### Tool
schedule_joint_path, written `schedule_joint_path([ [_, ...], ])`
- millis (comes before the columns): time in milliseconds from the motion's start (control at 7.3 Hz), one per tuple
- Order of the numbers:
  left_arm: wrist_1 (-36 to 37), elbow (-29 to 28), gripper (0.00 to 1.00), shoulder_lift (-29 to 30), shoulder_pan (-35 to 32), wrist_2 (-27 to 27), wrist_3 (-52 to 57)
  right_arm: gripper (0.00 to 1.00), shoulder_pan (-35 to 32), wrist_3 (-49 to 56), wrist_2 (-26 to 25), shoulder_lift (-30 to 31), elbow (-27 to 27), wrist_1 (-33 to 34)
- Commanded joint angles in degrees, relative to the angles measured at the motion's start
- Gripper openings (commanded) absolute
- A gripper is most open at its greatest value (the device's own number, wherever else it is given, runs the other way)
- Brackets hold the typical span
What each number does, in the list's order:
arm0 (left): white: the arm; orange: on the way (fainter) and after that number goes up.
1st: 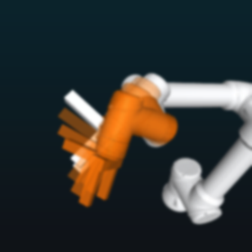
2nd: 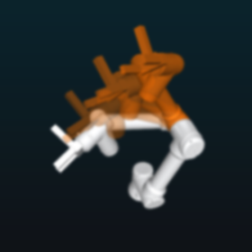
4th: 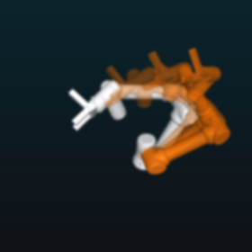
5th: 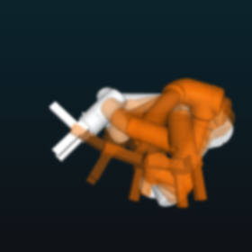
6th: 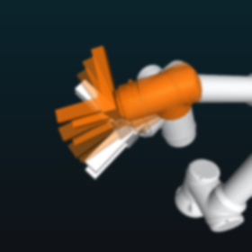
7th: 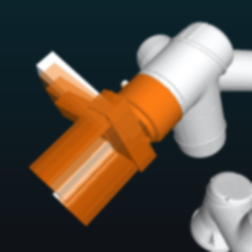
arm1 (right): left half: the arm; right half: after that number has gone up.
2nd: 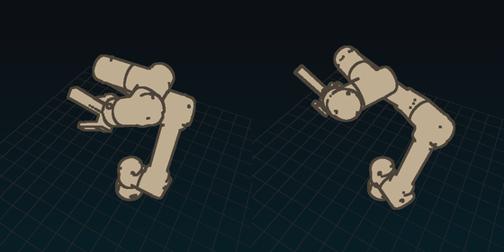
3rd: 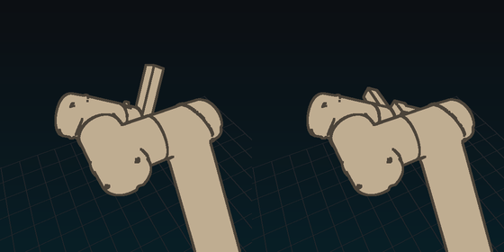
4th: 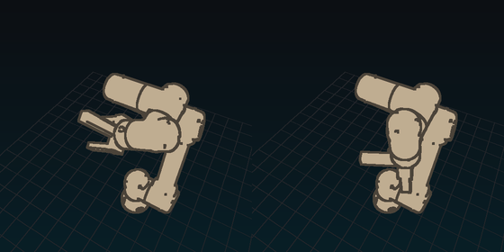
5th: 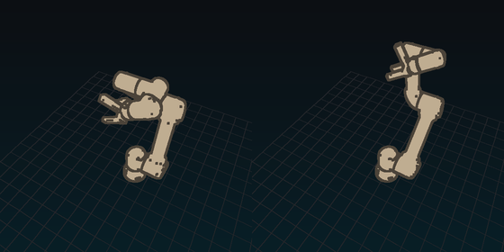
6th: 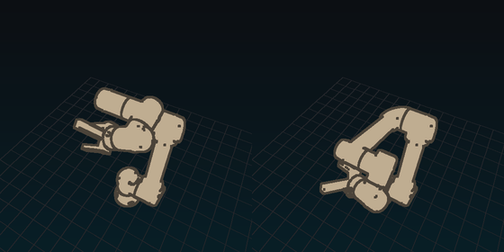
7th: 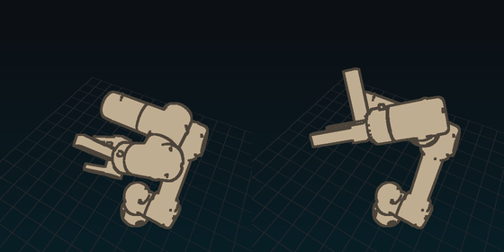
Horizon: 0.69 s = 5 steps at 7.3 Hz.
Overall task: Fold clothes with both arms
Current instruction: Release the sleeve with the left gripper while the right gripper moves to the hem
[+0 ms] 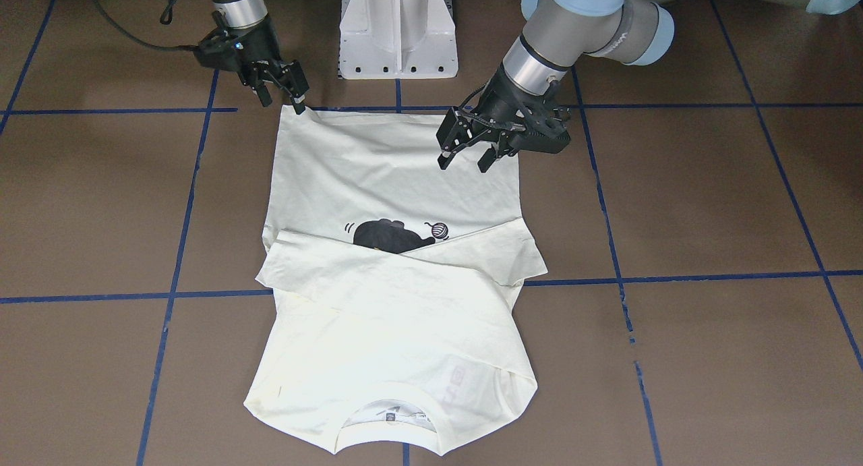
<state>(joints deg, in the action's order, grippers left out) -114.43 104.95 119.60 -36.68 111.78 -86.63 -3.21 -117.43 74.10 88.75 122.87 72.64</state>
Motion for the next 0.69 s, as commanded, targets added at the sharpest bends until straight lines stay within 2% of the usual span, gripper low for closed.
schedule_joint_path([
  [0, -0.2, -0.2, 0.83, -0.3, -0.1, -0.1, 0.1, 0.83, 4.9, -3.5, -3.3, 0.0, -3.6, 3.4],
  [274, -0.5, -0.9, 0.84, -0.3, 0.0, -0.1, 0.1, 0.75, 4.9, -3.7, -3.4, -1.0, -3.9, 3.4],
  [411, -0.5, -1.0, 0.84, -0.3, 0.4, -0.1, 0.0, 0.52, 4.7, -3.7, -3.5, -1.2, -3.8, 3.5],
  [548, -0.5, -1.1, 0.84, -0.3, 0.4, -0.1, 0.0, 0.02, 4.7, -4.6, -3.5, -1.3, -3.5, 3.4],
])
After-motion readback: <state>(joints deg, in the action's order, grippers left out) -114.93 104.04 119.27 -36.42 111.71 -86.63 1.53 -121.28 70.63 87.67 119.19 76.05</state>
